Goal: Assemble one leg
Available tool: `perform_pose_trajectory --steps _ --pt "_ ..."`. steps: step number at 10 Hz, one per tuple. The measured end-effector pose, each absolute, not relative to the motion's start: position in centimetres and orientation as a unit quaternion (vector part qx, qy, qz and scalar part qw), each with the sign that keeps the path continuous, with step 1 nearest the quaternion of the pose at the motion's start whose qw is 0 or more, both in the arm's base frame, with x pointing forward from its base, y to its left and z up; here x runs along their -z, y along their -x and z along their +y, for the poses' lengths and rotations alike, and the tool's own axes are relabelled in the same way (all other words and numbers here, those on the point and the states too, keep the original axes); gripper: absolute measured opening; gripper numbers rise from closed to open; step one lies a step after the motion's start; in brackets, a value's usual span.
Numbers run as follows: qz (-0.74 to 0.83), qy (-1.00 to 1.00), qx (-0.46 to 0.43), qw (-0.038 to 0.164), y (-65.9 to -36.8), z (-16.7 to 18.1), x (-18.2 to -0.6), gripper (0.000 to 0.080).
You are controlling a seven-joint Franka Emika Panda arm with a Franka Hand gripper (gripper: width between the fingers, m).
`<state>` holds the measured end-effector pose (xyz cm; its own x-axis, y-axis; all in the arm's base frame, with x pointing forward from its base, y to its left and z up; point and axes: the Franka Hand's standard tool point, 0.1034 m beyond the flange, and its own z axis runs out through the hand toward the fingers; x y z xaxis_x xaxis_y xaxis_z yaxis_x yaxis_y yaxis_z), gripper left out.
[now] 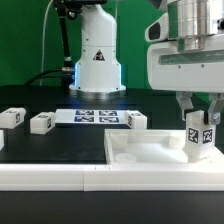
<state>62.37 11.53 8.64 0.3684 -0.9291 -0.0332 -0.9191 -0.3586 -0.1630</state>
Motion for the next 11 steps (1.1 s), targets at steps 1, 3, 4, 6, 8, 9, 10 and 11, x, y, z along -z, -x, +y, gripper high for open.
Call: perform_pose_trajectory --steps 1,3,4,6,8,9,10,11 --pt "0.591 0.803 0.025 0.08 -62.3 11.64 -8.63 0.0294" --pt "0.645 0.759 0.016 0.083 -62.2 12.07 -8.65 0.0294" --pt "0.671 0.736 0.012 0.085 -62.14 12.39 -8.66 0.0294" --pt "0.674 0.734 0.009 0.087 -62.09 12.49 -8.59 0.0294" --pt "0.645 0.759 0.012 0.087 -62.08 12.49 -8.58 0.0575" --pt "0.625 0.776 0.015 0.086 -62.08 12.37 -8.57 0.0575" --pt "0.59 0.803 0.018 0.084 -62.04 12.23 -8.5 0.0636" --pt "0.54 0.837 0.02 0.081 -61.95 12.07 -8.4 0.0646"
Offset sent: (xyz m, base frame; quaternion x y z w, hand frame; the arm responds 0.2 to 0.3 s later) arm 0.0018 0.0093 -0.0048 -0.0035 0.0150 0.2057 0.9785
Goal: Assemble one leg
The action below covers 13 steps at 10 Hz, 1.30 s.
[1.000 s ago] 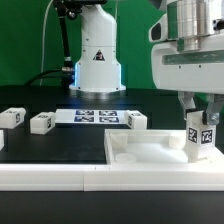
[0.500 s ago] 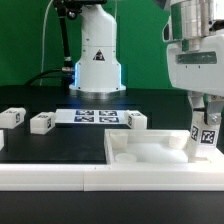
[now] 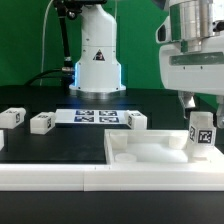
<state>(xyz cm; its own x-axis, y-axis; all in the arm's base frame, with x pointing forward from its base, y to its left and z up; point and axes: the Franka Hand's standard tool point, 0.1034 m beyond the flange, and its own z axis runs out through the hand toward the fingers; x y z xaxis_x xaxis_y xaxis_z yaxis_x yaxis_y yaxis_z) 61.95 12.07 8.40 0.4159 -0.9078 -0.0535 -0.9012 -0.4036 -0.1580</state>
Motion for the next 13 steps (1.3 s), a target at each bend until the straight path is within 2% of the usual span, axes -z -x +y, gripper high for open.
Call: perform_pose_trajectory --steps 4,10,13 --pt "0.357 0.931 0.03 0.07 -61.73 11.91 -7.88 0.0649" --pt "0.075 0.997 0.016 0.02 -61.84 12.22 -8.25 0.0649" --pt "-0.007 1.0 0.018 0.015 -62.08 12.14 -8.24 0.0649"
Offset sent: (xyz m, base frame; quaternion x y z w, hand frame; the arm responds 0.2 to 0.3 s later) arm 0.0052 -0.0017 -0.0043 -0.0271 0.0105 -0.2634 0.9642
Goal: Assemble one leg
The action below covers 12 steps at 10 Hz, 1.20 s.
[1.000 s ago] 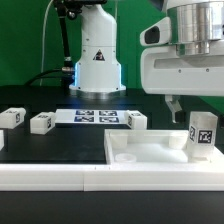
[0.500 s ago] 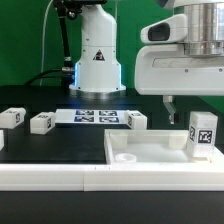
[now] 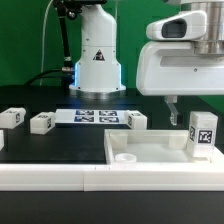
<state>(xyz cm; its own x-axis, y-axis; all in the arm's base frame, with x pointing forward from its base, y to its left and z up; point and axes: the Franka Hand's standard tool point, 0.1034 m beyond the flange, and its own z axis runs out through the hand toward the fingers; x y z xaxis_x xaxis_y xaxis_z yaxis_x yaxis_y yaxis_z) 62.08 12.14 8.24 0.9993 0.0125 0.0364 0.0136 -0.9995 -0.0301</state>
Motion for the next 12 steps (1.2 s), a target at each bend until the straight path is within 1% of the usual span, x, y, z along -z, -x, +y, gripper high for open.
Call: perform_pose_trajectory --steps 1,3,4,5,8,12 --pt "-0.006 1.0 0.018 0.015 -62.07 12.15 -8.24 0.0649" --pt "-0.006 1.0 0.018 0.015 -62.07 12.15 -8.24 0.0389" --pt "-0.005 1.0 0.018 0.015 -62.08 12.12 -8.24 0.0389" --pt "-0.005 1.0 0.018 0.015 -62.07 12.12 -8.23 0.0291" --pt "0.024 0.999 0.022 0.016 -62.08 12.17 -8.25 0.0291" --pt "0.226 0.973 0.03 0.024 -61.99 12.22 -8.19 0.0291"
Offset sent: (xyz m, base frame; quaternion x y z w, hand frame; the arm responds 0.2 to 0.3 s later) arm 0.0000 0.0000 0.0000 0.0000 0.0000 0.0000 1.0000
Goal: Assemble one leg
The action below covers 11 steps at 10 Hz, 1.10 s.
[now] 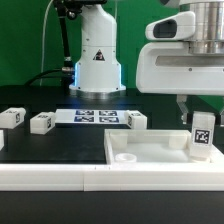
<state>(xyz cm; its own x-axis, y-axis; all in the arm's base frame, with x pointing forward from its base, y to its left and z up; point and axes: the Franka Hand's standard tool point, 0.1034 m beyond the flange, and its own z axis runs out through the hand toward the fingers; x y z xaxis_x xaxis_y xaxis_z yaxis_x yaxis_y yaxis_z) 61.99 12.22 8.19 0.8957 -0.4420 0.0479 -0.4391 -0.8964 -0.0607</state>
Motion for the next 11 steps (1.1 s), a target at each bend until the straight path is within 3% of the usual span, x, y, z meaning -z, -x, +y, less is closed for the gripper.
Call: perform_pose_trajectory --steps 11 --pt "0.623 0.781 0.009 0.049 -62.0 12.52 -8.05 0.0292"
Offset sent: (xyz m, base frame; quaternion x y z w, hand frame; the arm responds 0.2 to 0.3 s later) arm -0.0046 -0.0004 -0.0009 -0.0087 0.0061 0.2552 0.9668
